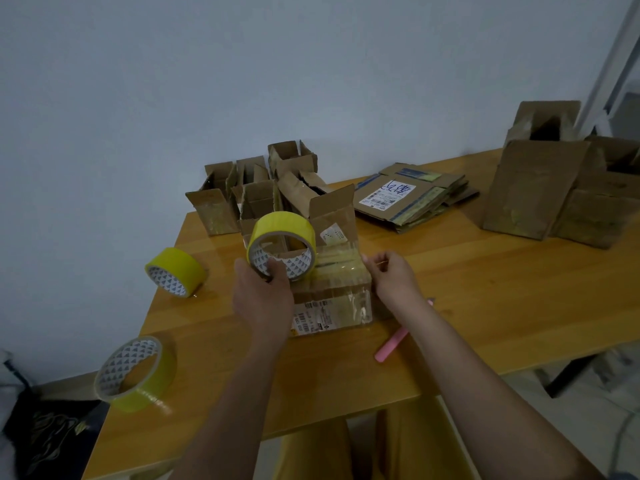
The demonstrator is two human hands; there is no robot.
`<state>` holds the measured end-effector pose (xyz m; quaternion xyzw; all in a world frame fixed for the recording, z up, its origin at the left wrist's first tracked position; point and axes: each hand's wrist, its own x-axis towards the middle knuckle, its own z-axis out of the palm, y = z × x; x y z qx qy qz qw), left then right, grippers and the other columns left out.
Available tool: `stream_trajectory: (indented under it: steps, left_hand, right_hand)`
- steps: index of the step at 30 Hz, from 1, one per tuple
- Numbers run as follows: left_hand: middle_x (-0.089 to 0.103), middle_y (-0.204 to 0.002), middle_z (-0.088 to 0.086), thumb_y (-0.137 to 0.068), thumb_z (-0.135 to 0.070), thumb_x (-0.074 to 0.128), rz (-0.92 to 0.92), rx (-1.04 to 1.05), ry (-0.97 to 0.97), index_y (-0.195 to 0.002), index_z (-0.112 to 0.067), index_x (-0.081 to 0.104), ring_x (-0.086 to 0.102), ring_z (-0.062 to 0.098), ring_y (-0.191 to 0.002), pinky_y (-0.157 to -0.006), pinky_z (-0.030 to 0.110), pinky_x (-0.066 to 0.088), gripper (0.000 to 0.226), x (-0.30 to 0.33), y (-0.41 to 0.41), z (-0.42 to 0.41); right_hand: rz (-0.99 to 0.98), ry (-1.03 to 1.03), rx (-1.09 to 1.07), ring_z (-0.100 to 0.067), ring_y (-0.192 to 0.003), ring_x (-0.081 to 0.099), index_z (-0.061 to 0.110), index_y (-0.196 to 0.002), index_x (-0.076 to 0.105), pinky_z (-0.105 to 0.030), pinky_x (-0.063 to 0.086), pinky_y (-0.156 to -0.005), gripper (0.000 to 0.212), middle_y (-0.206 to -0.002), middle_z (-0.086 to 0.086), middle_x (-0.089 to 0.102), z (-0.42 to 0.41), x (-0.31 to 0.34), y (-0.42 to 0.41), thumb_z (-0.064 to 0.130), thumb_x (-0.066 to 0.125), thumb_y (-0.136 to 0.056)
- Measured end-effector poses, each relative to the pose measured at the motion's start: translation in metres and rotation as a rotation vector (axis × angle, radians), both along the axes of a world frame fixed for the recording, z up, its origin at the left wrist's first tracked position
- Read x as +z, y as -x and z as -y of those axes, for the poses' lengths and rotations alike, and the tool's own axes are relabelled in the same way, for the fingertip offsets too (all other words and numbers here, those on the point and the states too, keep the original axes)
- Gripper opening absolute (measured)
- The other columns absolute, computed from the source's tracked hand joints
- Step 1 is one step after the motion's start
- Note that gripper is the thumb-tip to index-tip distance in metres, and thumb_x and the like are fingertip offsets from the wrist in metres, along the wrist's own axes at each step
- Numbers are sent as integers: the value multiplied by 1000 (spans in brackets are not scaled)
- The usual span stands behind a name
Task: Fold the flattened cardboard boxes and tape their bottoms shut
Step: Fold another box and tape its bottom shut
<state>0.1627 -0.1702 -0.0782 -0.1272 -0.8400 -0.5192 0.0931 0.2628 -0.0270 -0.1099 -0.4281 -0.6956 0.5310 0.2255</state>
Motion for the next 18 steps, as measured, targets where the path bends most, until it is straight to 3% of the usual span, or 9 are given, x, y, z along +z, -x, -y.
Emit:
stream_trajectory:
  steps: [3, 5, 7, 9, 11, 13, 16, 18]
  left_hand:
    - [38, -72, -11, -98, -31, 54, -14, -18, 31, -93, -13, 44, 42, 18, -71, -64, 33, 33, 21, -1, 2, 2]
    - [44, -74, -8, -98, -32, 54, -6, -41, 39, -96, -12, 47, 45, 17, -73, -64, 33, 34, 21, -2, 3, 2]
    - [49, -81, -6, -98, -33, 54, 1, -71, 36, -98, -15, 50, 48, 16, -76, -65, 33, 37, 19, -2, 3, 2]
    - [48, -77, -9, -97, -33, 55, -1, -89, 45, -94, -18, 48, 47, 13, -72, -63, 31, 36, 16, -1, 0, 2]
    - [46, -74, -12, -97, -30, 55, -12, -108, 42, -91, -18, 48, 45, 10, -69, -59, 30, 35, 16, 0, -1, 3]
    - [50, -78, -7, -97, -26, 55, -12, -140, -25, -92, -16, 49, 49, 13, -73, -57, 31, 41, 13, -2, 4, 6]
    - [54, -88, 0, -98, -18, 54, 49, -160, -198, -88, -21, 48, 55, 18, -82, -65, 42, 55, 13, -5, 12, 13]
    - [51, -89, -1, -98, -12, 53, 166, -154, -338, -82, -26, 42, 56, 16, -81, -56, 33, 57, 24, -5, 12, 16]
  right_hand:
    - [37, -242, -66, -13, -88, 57, 15, -109, 57, -22, 47, -69, 15, -101, 1, 59, 1, 10, -9, 13, 60, -94]
    - [-97, -578, -148, -10, -94, 57, 12, -108, 63, -18, 47, -79, 20, -101, 4, 59, 11, 18, -12, 2, 56, -92]
    - [-220, -760, -33, -5, -94, 57, 10, -108, 68, -17, 47, -86, 23, -100, 4, 65, 28, 23, -9, 2, 53, -92]
    - [-178, -835, 125, -7, -103, 59, 11, -114, 69, -23, 46, -98, 27, -108, 1, 69, 43, 14, -6, 11, 51, -95]
    - [-126, -909, 167, -15, -120, 56, 11, -117, 69, -24, 35, -107, 30, -118, -2, 69, 46, 4, -8, 18, 49, -96]
    - [-113, -915, 182, -16, -126, 53, 11, -118, 69, -25, 33, -108, 30, -123, -1, 68, 39, 3, -11, 18, 50, -96]
    - [-98, -887, 224, -6, -129, 47, 14, -120, 69, -23, 36, -106, 30, -126, 2, 66, 28, 5, -15, 22, 50, -97]
    - [-37, -926, 245, -5, -130, 43, 16, -121, 68, -24, 36, -103, 38, -128, 5, 64, 26, 6, -15, 31, 41, -99]
